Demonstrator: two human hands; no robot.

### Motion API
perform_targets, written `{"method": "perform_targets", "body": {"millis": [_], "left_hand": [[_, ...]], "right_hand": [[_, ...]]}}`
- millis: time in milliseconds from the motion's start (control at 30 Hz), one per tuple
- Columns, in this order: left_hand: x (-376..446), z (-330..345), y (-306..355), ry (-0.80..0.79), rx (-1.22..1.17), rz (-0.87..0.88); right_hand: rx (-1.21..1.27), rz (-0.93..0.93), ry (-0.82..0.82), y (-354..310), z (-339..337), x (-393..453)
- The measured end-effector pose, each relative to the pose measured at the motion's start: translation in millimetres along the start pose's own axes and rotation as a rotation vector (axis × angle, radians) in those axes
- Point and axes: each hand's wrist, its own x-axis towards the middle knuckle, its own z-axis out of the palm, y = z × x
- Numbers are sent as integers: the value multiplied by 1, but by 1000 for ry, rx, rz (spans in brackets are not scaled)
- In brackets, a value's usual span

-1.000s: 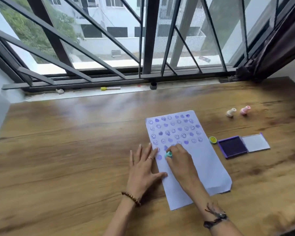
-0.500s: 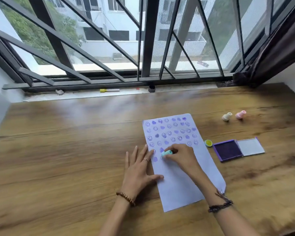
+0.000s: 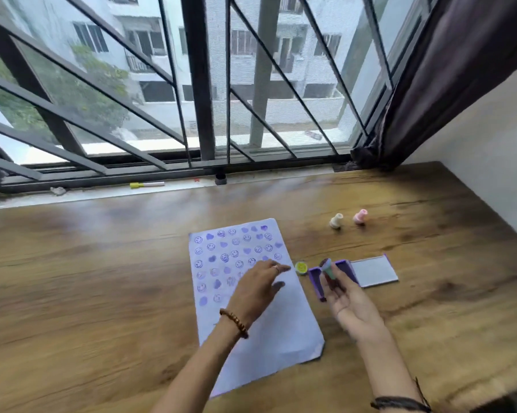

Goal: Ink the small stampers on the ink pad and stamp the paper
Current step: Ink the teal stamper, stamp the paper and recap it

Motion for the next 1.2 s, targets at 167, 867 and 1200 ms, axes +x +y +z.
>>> {"method": "perform_targets", "body": {"millis": [167,867,1200], "left_hand": [[51,27,22,-84,188,2],[41,11,51,132,-1159,-388],[39,18,34,130,-1187,-387]], "right_hand": [[4,-30,-49,-24,-19,16],[-1123,-668,-373,-50,6,22],[-1415,-625,-412,-50,14,38]]}}
